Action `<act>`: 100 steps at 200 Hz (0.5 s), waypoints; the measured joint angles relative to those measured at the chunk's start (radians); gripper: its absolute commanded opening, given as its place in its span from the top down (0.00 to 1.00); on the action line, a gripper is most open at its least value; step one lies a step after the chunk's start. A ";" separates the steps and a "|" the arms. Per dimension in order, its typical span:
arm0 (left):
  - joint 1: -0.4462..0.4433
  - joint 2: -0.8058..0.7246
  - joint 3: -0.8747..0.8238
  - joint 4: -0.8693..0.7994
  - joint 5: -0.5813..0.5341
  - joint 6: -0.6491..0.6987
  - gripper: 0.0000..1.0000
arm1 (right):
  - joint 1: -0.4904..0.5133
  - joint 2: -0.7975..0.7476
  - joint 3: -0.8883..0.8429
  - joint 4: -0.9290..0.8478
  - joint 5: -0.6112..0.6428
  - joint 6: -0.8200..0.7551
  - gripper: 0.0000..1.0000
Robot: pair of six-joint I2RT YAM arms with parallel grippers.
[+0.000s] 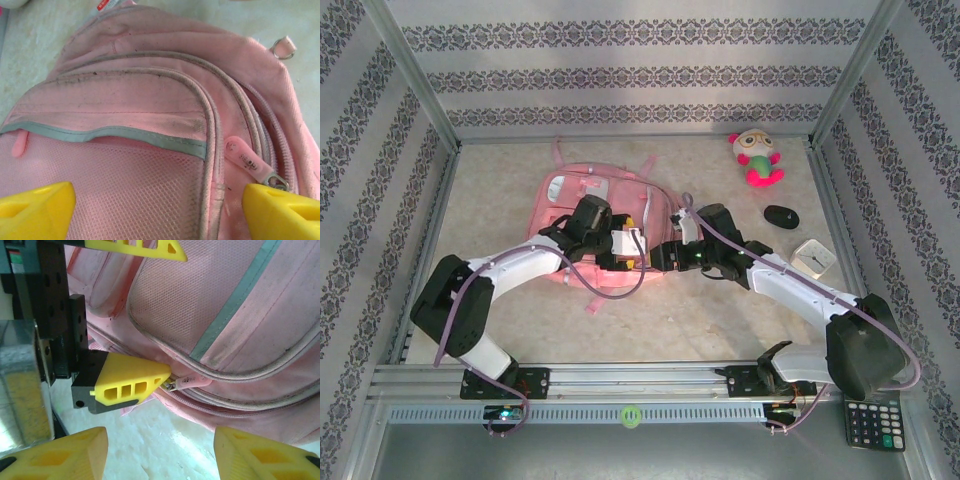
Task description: Pack the student bag
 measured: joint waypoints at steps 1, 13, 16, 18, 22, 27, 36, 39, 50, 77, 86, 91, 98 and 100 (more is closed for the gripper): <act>0.000 0.002 0.002 -0.002 0.000 0.003 0.22 | -0.001 0.000 0.000 0.000 -0.001 0.000 0.43; 0.006 0.023 0.017 -0.012 0.000 0.019 0.38 | -0.011 0.000 -0.009 0.002 -0.011 0.012 0.44; 0.006 0.029 0.021 -0.015 0.000 0.030 0.43 | -0.013 0.000 -0.011 0.002 -0.013 0.016 0.44; 0.007 0.032 0.023 -0.016 0.003 0.032 0.46 | -0.014 0.001 -0.011 0.002 -0.014 0.020 0.44; 0.008 0.040 0.026 -0.019 0.003 0.034 0.52 | -0.018 0.003 -0.012 0.002 -0.017 0.027 0.44; 0.008 0.048 0.029 -0.025 0.004 0.038 0.58 | -0.017 0.006 -0.012 0.002 -0.020 0.035 0.44; 0.008 0.059 0.029 -0.031 0.011 0.047 0.68 | -0.017 0.013 -0.012 0.003 -0.020 0.056 0.44; 0.008 0.062 0.029 -0.034 0.014 0.046 0.71 | -0.016 0.015 -0.012 0.002 -0.019 0.061 0.44; 0.010 0.066 0.026 -0.039 0.029 0.038 0.87 | -0.012 0.020 -0.012 -0.001 -0.013 0.086 0.44; 0.031 0.027 -0.039 0.039 0.086 -0.058 1.00 | 0.039 0.021 -0.012 -0.005 0.053 0.139 0.44; 0.039 0.001 -0.077 0.085 0.108 -0.107 1.00 | 0.063 0.021 -0.011 -0.006 0.079 0.156 0.44; 0.045 -0.015 -0.100 0.114 0.119 -0.136 1.00 | 0.079 0.021 -0.008 -0.010 0.098 0.166 0.43; 0.050 -0.033 -0.125 0.147 0.133 -0.177 1.00 | 0.100 0.023 -0.002 -0.014 0.127 0.182 0.42; 0.051 -0.039 -0.132 0.159 0.138 -0.192 1.00 | 0.106 0.024 0.000 -0.014 0.137 0.188 0.42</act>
